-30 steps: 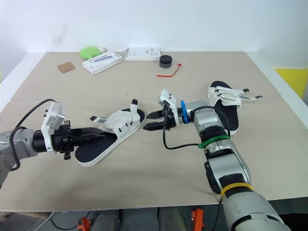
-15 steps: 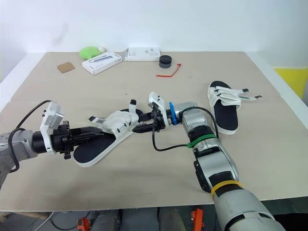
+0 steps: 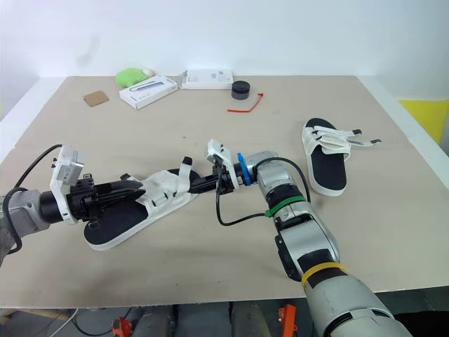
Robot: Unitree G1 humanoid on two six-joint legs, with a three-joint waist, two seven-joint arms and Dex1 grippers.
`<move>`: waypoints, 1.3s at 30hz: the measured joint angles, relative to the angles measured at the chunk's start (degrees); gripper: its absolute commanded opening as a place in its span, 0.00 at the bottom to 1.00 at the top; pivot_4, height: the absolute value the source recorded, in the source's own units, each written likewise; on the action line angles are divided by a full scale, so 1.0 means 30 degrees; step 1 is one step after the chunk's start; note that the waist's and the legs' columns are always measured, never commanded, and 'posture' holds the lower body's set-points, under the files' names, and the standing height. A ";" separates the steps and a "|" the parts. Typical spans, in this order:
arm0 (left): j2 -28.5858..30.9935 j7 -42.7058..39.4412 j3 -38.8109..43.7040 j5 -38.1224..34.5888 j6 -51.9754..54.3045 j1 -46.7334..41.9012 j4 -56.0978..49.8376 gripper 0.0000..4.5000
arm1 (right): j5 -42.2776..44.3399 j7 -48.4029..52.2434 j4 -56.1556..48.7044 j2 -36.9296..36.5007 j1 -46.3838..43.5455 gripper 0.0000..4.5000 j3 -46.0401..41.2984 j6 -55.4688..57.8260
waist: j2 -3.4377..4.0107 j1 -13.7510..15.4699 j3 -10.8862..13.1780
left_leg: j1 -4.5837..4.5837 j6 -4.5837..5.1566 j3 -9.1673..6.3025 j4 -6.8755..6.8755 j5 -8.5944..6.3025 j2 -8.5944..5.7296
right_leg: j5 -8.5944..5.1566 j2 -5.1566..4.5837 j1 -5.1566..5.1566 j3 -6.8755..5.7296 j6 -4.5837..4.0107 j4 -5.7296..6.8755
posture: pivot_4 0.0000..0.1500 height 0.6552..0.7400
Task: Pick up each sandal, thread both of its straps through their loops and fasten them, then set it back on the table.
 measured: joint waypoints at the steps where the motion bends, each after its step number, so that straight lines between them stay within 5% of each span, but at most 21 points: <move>1: -0.0037 0.0050 0.0046 -0.0038 0.0000 0.0009 -0.0034 0.27 | 0.0004 0.0000 -0.0004 -0.0012 0.0009 0.01 -0.0002 0.0004 | 0.0000 0.0001 0.0000 | 0.0000 -0.0001 0.0001 0.0000 0.0000 -0.0001 | 0.0000 0.0000 0.0000 0.0001 0.0000 0.0000 | 1.00 1.00; 11: -0.0467 0.0292 0.0165 -0.0117 0.0002 -0.0419 0.0114 0.27 | 0.0672 0.0417 -0.2640 -0.1891 0.1911 0.01 -0.0329 0.1105 | -0.0001 0.0142 -0.0001 | -0.0007 -0.0002 -0.0001 0.0089 -0.0001 -0.0010 | 0.0020 -0.0006 0.0033 0.0001 0.0025 0.0005 | 1.00 1.00; 23: -0.1261 0.0213 -0.0250 -0.0502 0.0200 -0.1713 0.0716 0.27 | 0.2333 -0.0212 -0.9723 -0.5464 0.5831 0.01 -0.1073 0.5007 | -0.0001 0.0279 0.0000 | -0.0037 0.0000 0.0000 0.0135 -0.0003 -0.0013 | 0.0033 -0.0010 0.0034 0.0003 0.0034 0.0003 | 1.00 1.00; 25: -0.1301 0.0230 -0.0270 -0.0541 0.0224 -0.1931 0.0823 0.27 | 0.2458 -0.0267 -1.0223 -0.5683 0.6175 0.14 -0.1169 0.5313 | 0.0000 0.0274 0.0000 | -0.0035 0.0001 0.0001 0.0135 -0.0003 -0.0013 | 0.0034 -0.0010 0.0029 0.0005 0.0034 0.0002 | 1.00 1.00; 36: -0.3567 -0.0124 -0.3288 -0.0981 0.1336 -0.5803 0.2372 0.27 | 0.4263 -0.3100 -1.7435 -0.7051 1.0722 0.15 -0.1610 0.8543 | 0.0003 0.0442 0.0000 | -0.0029 0.0008 0.0005 0.0174 0.0001 -0.0008 | 0.0054 -0.0003 0.0038 0.0010 0.0027 0.0007 | 1.00 1.00; 39: -0.3720 -0.0349 -0.3529 -0.0889 0.1399 -0.5946 0.2702 0.27 | 0.4870 -0.3540 -1.8559 -0.7589 1.1649 0.34 -0.2096 0.9123 | 0.0002 0.0588 0.0000 | -0.0032 0.0008 0.0005 0.0174 0.0001 -0.0010 | 0.0041 -0.0004 0.0043 0.0009 0.0014 0.0007 | 1.00 1.00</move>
